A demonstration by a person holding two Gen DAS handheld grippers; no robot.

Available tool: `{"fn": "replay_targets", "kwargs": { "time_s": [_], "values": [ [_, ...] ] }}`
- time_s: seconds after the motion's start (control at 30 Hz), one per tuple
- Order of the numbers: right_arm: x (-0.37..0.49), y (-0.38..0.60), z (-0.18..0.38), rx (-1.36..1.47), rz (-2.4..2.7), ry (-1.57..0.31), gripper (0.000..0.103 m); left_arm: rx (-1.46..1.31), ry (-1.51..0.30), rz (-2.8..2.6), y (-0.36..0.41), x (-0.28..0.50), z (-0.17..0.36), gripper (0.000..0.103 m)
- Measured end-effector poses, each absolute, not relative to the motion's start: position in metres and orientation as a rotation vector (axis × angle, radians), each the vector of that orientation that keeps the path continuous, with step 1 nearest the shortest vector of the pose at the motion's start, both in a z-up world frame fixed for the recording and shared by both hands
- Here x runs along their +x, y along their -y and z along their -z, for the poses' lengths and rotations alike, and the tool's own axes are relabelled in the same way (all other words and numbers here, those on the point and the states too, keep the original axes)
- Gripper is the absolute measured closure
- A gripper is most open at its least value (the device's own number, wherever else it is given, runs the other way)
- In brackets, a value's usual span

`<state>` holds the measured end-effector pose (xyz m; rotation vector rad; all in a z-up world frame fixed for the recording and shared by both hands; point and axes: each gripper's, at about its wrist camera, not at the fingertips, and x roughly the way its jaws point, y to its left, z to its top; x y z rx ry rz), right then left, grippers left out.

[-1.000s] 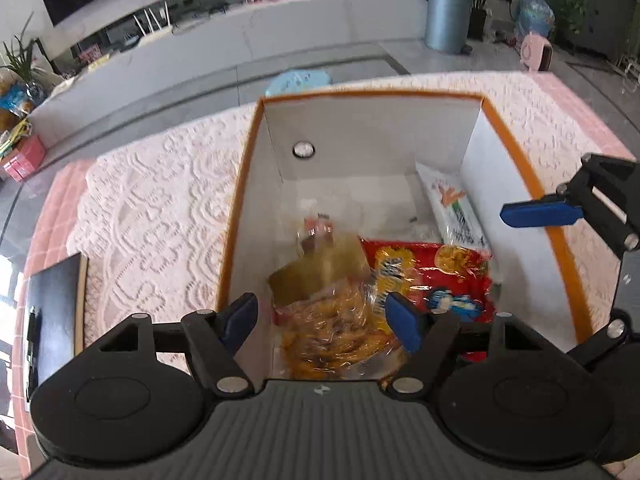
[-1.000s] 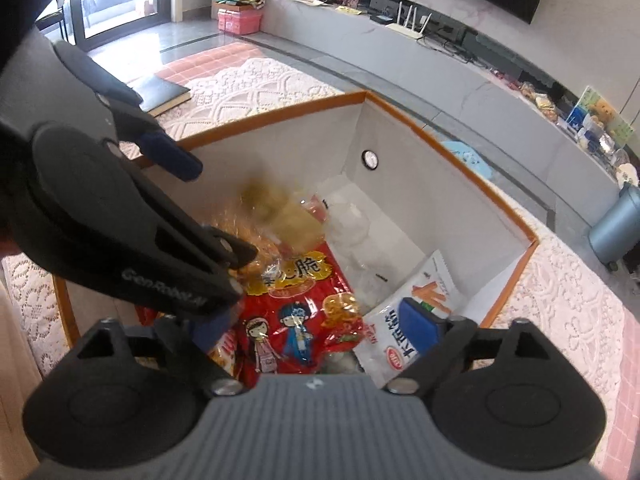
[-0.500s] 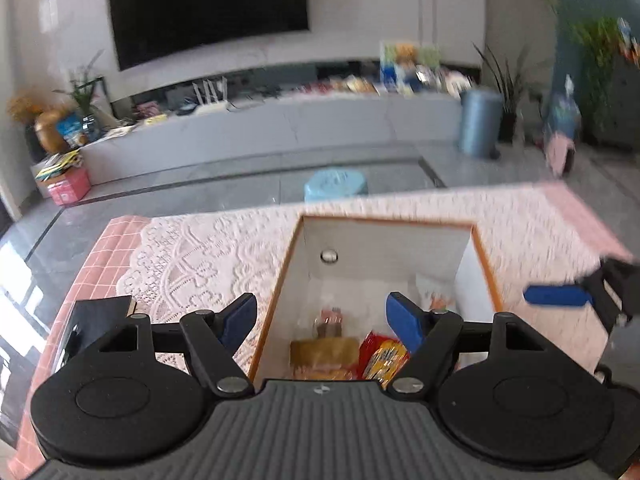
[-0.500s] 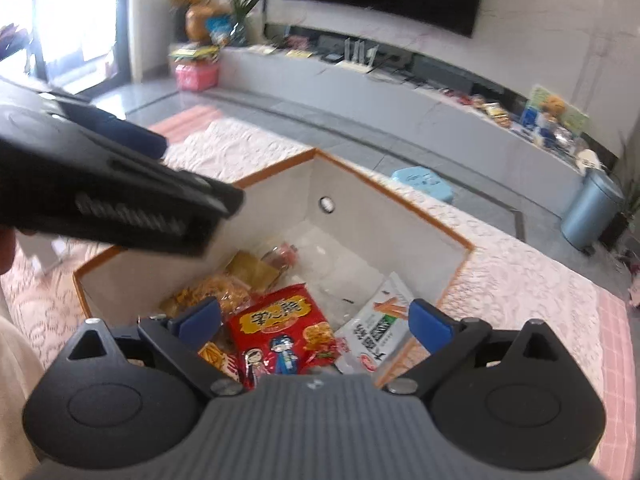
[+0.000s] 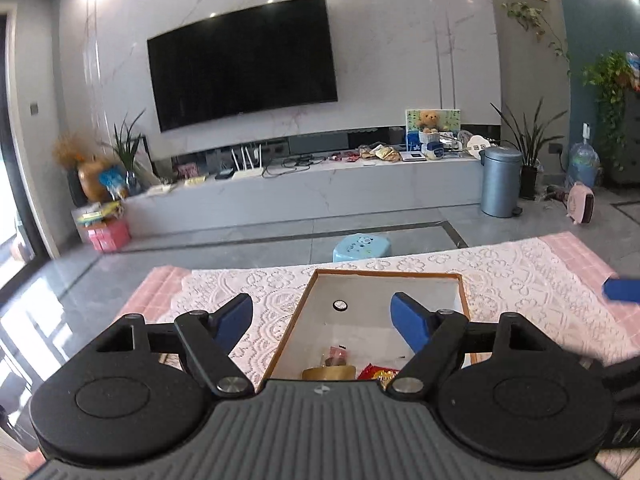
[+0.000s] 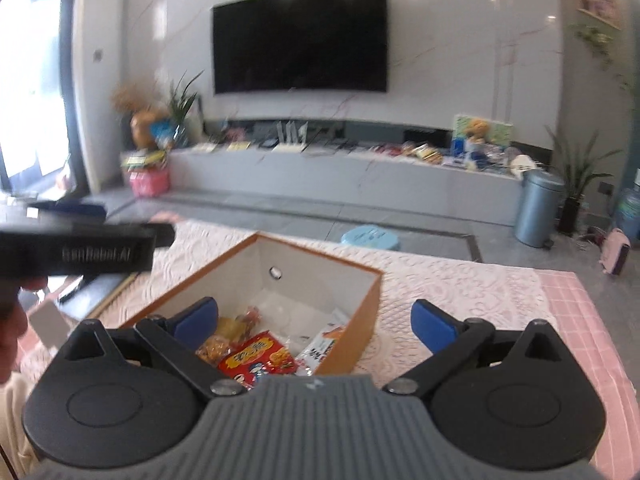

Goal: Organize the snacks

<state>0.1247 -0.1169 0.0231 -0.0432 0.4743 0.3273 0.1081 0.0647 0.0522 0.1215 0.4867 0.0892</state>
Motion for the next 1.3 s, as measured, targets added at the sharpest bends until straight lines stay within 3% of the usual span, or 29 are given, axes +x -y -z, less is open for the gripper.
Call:
{"fn": "replay_targets", "kwargs": {
  "time_s": [0.27,0.6,1.3],
  "values": [
    [0.082,0.151,-0.031,0.038,-0.247,-0.392,0.003,0.141,-0.437,-0.107,-0.045,0.074,-0.046,0.009],
    [0.049,0.157,-0.013,0.013,-0.204,-0.367,0.003,0.091,-0.501,-0.105,-0.036,0.056,-0.018,0.008],
    [0.046,0.142,0.042,-0.021,-0.215,-0.490,0.003,0.108,-0.633,-0.111,-0.037,0.042,0.034,0.008]
  ]
}}
